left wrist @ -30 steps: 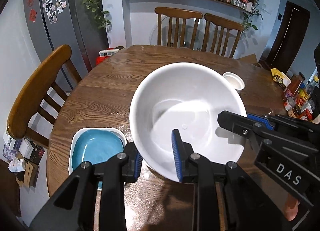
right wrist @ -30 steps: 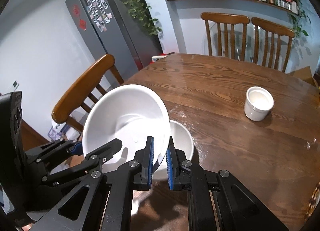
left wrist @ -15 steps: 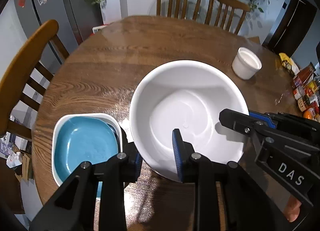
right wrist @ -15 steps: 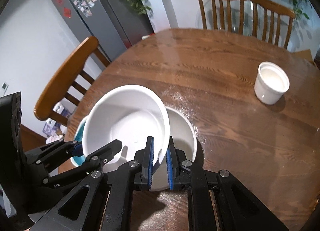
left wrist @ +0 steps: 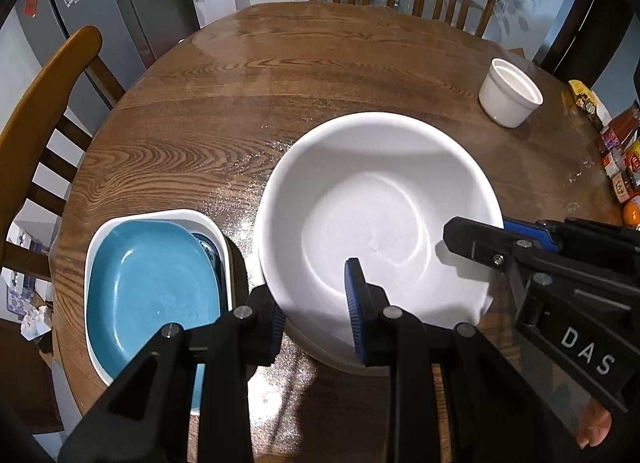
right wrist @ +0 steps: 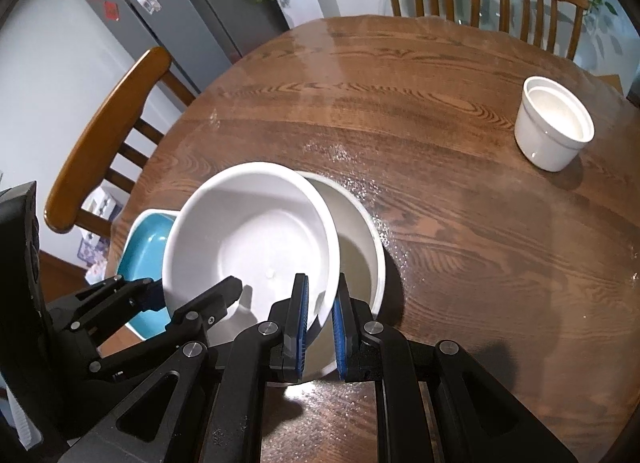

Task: Organize plates and bowls
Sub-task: 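Lower the medium bowl into the large white bowl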

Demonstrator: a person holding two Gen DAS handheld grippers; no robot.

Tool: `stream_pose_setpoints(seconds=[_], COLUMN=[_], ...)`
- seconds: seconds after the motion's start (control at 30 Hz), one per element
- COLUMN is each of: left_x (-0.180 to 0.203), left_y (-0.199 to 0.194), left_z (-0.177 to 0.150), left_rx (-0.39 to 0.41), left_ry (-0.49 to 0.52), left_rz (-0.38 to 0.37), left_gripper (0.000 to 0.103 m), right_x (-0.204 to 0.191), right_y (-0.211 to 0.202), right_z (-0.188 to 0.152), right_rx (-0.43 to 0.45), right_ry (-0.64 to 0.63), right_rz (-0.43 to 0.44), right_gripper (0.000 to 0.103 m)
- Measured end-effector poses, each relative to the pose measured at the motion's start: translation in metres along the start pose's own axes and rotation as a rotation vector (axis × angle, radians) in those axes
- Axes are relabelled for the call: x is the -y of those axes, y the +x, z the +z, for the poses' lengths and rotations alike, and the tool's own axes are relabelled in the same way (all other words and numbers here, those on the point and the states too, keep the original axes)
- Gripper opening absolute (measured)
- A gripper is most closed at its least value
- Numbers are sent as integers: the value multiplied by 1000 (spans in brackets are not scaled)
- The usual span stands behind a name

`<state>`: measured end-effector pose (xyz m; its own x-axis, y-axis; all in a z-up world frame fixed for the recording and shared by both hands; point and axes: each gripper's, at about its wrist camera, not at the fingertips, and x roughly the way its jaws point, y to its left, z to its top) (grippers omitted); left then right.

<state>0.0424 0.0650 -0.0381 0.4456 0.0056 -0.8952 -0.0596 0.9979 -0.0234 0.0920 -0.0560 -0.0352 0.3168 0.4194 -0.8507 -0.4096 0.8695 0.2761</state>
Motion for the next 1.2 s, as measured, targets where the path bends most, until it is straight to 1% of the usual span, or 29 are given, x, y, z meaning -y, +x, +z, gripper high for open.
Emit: stream_pose_setpoints(seconds=[0.6, 1.2], left_x=[12, 14], left_y=[14, 19], left_z=[5, 6], left_rx=[-19, -32], left_ry=[71, 67], left_rz=[50, 58], left_gripper=[26, 27], right_x=[1, 0], right_y=[10, 10], right_z=[2, 2], right_rx=[-28, -26], right_ry=[-11, -22], right_rz=[-54, -80], right_gripper=[13, 13])
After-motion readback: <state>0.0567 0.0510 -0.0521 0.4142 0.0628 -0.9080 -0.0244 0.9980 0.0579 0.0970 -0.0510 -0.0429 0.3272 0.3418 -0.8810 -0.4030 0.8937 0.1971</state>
